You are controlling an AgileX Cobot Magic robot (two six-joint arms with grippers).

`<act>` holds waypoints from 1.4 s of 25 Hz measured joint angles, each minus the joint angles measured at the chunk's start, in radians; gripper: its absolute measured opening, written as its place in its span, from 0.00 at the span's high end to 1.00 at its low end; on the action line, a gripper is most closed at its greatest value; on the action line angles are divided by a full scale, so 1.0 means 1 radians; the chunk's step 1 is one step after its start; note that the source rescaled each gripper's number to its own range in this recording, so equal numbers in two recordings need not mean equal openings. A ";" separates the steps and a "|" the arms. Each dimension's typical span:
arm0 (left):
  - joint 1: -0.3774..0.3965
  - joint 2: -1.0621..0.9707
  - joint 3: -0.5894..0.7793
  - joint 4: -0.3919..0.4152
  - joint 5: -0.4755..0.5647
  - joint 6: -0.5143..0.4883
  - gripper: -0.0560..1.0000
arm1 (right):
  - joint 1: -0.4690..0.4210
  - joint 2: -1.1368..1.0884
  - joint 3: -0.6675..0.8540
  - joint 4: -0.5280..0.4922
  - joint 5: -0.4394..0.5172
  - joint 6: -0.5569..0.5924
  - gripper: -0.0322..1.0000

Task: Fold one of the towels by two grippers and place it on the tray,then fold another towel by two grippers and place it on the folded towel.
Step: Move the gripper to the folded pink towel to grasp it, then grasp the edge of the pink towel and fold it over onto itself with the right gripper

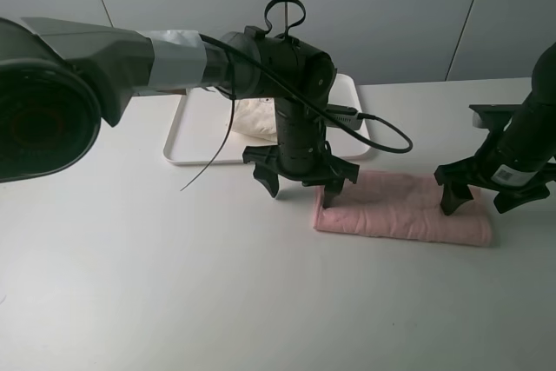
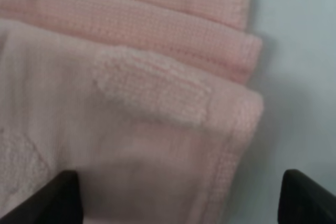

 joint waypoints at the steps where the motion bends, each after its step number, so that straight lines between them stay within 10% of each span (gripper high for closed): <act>1: 0.000 0.000 0.000 0.000 0.000 0.000 0.01 | 0.002 0.000 0.000 -0.011 -0.002 0.015 0.18; 22: 0.000 0.000 0.000 -0.015 -0.007 0.015 0.01 | 0.004 0.075 -0.021 -0.083 0.010 0.101 0.22; 35: 0.000 0.000 0.000 -0.025 -0.013 0.020 0.01 | 0.017 0.084 -0.022 -0.006 0.002 0.105 0.90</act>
